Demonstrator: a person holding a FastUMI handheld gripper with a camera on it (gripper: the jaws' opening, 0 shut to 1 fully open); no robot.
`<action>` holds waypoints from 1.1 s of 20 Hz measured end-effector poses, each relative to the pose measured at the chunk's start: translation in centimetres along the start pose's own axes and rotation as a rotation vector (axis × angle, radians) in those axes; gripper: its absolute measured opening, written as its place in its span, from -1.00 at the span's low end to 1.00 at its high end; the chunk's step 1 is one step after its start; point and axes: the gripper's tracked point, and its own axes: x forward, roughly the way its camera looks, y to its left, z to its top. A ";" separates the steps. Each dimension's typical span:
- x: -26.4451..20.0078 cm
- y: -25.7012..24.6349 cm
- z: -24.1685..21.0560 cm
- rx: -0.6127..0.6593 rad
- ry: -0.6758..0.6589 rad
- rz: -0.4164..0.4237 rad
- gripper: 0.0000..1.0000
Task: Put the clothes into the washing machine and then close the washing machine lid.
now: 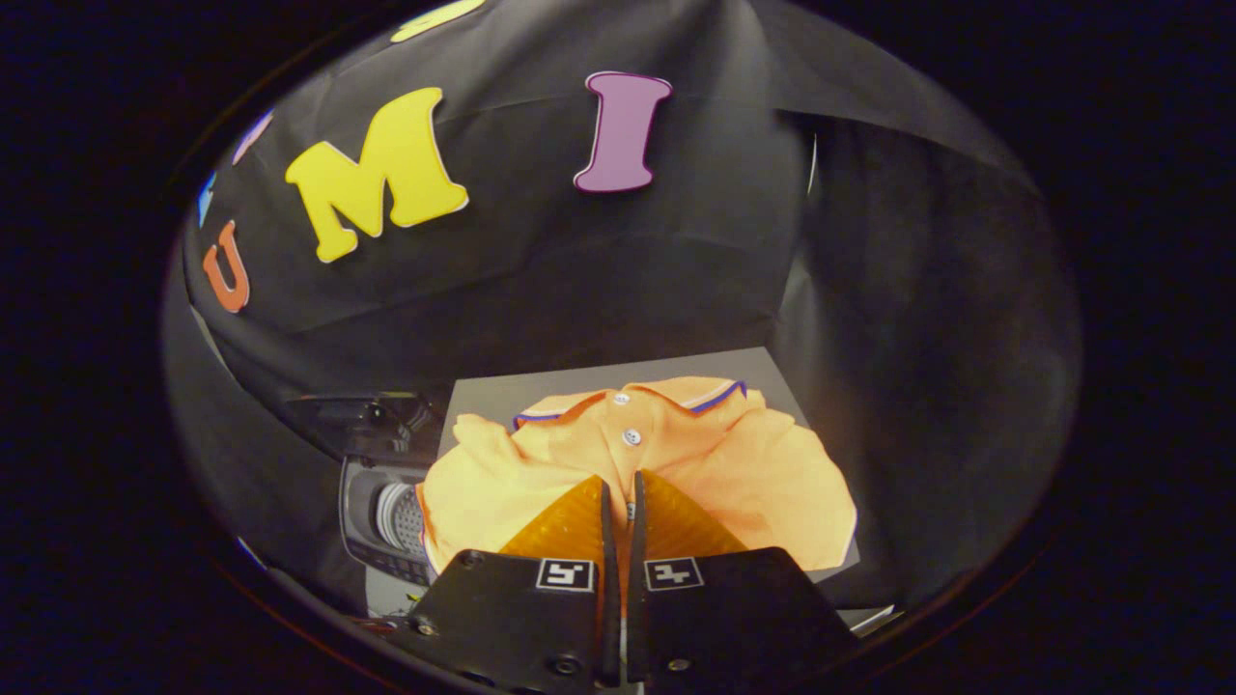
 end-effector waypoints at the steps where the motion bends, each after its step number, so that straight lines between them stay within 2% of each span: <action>1: -0.2 0.1 0.3 -0.015 -0.011 -0.003 -0.88; 9: -1.5 4.7 1.5 -0.052 -0.029 0.054 -0.88; 22: -0.9 15.2 2.7 -0.126 -0.028 0.161 -0.88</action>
